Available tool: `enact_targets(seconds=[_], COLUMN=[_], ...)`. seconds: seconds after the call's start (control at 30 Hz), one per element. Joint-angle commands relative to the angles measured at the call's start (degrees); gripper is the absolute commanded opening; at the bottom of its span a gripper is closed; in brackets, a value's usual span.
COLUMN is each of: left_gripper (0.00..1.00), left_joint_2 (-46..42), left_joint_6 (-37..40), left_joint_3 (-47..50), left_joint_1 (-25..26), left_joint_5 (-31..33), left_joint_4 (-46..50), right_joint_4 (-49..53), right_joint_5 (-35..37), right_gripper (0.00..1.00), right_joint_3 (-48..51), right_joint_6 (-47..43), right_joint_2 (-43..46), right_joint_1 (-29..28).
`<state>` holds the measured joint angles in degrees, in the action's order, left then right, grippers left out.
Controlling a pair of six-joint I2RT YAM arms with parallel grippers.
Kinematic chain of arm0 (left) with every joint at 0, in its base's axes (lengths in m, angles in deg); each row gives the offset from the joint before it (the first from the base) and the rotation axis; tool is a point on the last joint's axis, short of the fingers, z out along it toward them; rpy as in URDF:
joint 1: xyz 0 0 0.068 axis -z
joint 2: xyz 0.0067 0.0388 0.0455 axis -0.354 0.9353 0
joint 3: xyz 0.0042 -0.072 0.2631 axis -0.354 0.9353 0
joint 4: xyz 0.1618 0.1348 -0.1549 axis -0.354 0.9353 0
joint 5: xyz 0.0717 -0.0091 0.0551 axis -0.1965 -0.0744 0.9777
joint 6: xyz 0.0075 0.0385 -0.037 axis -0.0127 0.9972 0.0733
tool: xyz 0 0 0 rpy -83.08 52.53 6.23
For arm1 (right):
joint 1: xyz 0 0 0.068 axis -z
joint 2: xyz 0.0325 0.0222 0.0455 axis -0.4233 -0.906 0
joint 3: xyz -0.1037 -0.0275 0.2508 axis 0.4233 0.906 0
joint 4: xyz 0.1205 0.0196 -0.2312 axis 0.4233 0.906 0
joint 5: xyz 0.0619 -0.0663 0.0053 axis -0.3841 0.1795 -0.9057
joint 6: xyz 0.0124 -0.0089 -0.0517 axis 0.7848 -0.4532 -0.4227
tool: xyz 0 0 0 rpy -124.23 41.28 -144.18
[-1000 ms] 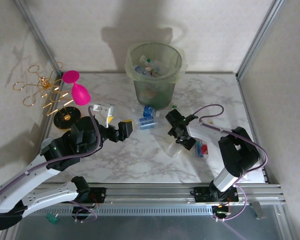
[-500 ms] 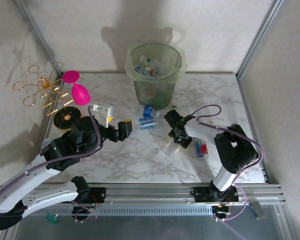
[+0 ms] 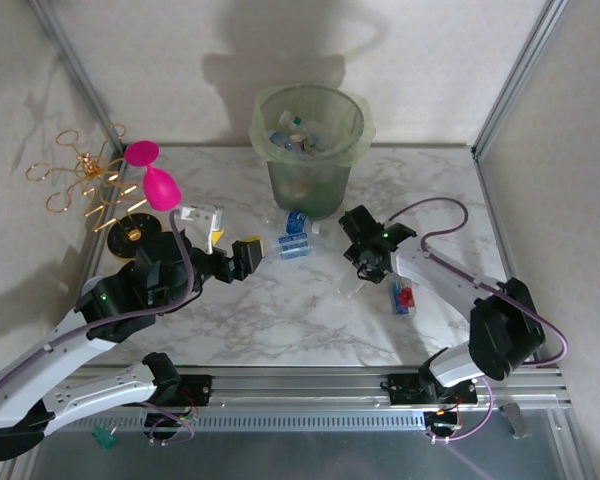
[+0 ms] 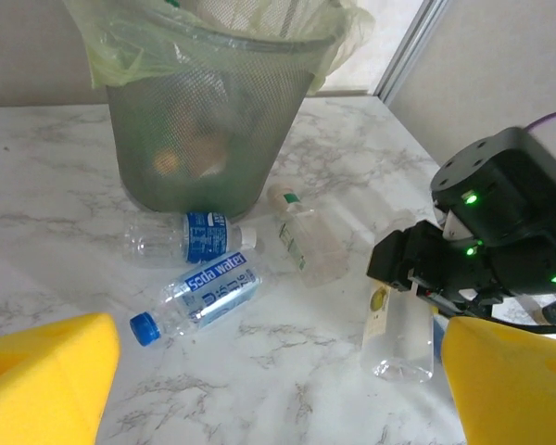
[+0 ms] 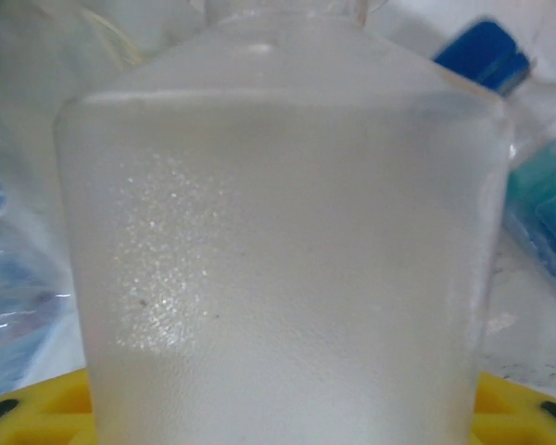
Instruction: Put the plastic bottles in the bin
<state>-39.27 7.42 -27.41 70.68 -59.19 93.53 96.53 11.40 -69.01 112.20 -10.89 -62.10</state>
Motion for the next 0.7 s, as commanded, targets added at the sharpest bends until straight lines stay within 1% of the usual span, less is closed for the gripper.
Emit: enact_targets(seconds=[0.0,0.07,0.23,0.3,0.37,0.47,0.5,0.6,0.67], left_gripper=[0.90,0.89,0.89,0.89,0.89,0.90,0.90,0.92,0.92], left_joint_2=[-1.1,-0.7,-0.2,0.0,0.4,0.8,0.6,-0.8,-1.6], left_joint_6=[-1.0,-1.2,-2.6,-3.6,-5.1,-10.4,-11.8,-16.1,-15.4], left_joint_3=[-2.6,-3.1,-4.2,-4.4,-4.6,-4.1,-3.5,-0.9,2.4], left_joint_1=[0.0,-0.1,0.0,-0.1,-0.1,-0.1,-0.1,-0.1,-0.2], left_joint_5=[1.5,1.7,4.4,6.3,10.9,23.6,25.5,26.5,23.5], left_joint_4=[0.7,0.7,0.5,0.3,0.9,3.7,3.8,1.9,-1.9], right_joint_4=[-0.3,-4.8,-18.0,-21.1,-21.8,-22.1,-22.6,-23.9,-24.7], right_joint_5=[3.8,3.4,-0.6,-1.3,-1.6,-3.7,-3.5,-3.3,-4.2], right_gripper=[0.52,0.51,0.50,0.48,0.46,0.44,0.44,0.44,0.43], right_joint_3=[-4.6,-5.7,-8.1,-11.1,-15.9,-24.3,-27.0,-34.2,-38.5], right_joint_6=[-7.4,-13.7,-30.7,-35.5,-38.6,-41.5,-42.6,-44.9,-45.9], right_joint_2=[4.9,7.8,14.3,14.5,12.6,7.9,6.4,1.2,-2.6], right_joint_1=[-0.3,-0.2,0.0,0.3,0.9,2.7,3.1,4.5,5.6])
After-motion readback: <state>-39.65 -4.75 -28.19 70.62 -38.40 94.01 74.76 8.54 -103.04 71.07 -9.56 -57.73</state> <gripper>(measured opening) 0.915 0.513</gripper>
